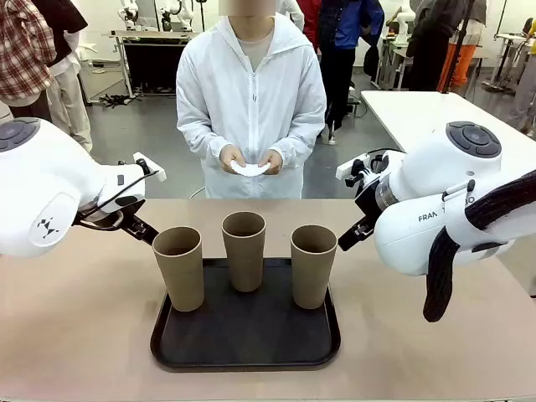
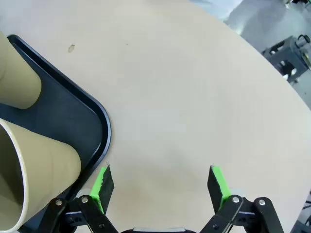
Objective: Place coasters on the table and set cups on them.
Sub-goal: Pick up one Reusable plastic cup and place it on a coaster set by the human.
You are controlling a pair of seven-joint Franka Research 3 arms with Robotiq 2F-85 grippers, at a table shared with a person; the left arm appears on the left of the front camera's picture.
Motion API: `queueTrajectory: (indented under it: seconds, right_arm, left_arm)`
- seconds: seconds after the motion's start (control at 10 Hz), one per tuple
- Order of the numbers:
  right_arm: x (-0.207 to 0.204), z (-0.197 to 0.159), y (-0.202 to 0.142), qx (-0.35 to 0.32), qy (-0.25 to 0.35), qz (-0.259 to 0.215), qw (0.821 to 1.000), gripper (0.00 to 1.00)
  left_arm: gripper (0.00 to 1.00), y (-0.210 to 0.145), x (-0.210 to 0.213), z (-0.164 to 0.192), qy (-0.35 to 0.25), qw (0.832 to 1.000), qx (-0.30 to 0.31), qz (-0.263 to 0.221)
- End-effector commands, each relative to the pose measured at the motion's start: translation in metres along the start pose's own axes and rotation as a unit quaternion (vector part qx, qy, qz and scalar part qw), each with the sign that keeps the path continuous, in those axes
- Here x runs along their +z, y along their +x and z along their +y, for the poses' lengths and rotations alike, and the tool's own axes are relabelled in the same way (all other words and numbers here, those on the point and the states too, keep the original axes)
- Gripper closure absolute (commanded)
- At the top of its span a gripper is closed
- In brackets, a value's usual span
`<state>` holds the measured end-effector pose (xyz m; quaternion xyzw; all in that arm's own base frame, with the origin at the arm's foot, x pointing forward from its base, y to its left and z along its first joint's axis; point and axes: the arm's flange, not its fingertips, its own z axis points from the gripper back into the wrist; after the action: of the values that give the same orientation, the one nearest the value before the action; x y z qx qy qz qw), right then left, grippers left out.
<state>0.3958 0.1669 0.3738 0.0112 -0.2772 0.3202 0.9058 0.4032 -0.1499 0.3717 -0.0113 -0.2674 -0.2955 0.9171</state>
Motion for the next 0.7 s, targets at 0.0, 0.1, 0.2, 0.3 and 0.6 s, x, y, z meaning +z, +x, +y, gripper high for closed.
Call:
queueTrajectory:
  seconds: [0.0, 0.1, 0.2, 0.3, 0.6]
  right_arm:
    - [0.0000, 0.0000, 0.0000, 0.000, 0.000, 0.000, 1.000, 0.00]
    - [0.0000, 0.0000, 0.0000, 0.000, 0.000, 0.000, 1.000, 0.00]
    - [0.0000, 0.0000, 0.0000, 0.000, 0.000, 0.000, 1.000, 0.00]
    - [0.0000, 0.0000, 0.0000, 0.000, 0.000, 0.000, 1.000, 0.00]
    - [0.0000, 0.0000, 0.0000, 0.000, 0.000, 0.000, 1.000, 0.00]
  left_arm:
    - [0.00, 0.0000, 0.0000, -0.0001, 0.000, 1.000, 0.000, 0.000]
    - [0.00, 0.0000, 0.0000, -0.0001, 0.000, 1.000, 0.000, 0.000]
    - [0.00, 0.0000, 0.0000, -0.0001, 0.000, 1.000, 0.000, 0.000]
    - [0.00, 0.0000, 0.0000, -0.0001, 0.000, 1.000, 0.000, 0.000]
    - [0.00, 0.0000, 0.0000, -0.0001, 0.000, 1.000, 0.000, 0.000]
